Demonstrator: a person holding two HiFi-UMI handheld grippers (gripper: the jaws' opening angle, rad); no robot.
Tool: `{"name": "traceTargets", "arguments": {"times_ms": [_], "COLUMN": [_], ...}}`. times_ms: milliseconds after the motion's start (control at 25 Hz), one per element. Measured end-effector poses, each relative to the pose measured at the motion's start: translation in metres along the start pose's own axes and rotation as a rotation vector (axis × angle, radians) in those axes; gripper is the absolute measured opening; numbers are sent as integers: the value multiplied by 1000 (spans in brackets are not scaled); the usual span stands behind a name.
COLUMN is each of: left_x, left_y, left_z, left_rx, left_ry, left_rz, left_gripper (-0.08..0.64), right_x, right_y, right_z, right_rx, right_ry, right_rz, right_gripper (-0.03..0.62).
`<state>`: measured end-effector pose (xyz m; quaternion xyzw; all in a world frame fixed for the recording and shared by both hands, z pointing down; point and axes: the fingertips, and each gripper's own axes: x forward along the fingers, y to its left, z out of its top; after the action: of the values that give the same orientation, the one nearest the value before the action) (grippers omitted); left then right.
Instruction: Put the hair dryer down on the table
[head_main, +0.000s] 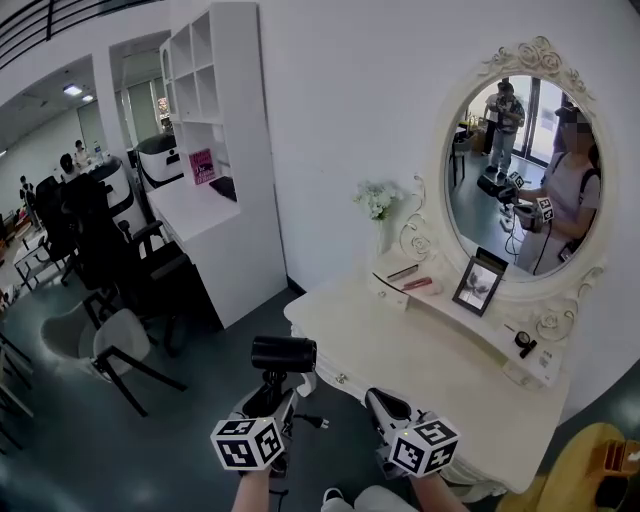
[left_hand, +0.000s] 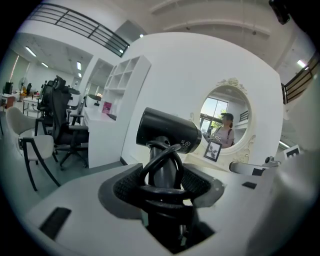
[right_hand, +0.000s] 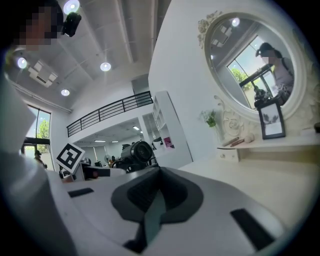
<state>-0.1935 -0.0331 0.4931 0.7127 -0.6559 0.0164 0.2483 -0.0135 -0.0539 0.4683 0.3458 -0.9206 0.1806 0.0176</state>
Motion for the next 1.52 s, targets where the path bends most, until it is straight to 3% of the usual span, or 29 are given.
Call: {"name": "traceTargets", "arguments": {"times_ms": [640,1520], "left_x": [102,265], "left_y": [18,23], "left_z": [49,99], "left_rx": [19,46], "left_ry": [1,34], "left_rz": [-49,-33], "left_gripper": [241,241], "right_x": [75,148], "right_y": [-51,-139], "right_z": [27,55], "right_rx": [24,63], "right_ry": [-11,15], "right_rz": [-35,-47], "right_gripper": [2,2]}}
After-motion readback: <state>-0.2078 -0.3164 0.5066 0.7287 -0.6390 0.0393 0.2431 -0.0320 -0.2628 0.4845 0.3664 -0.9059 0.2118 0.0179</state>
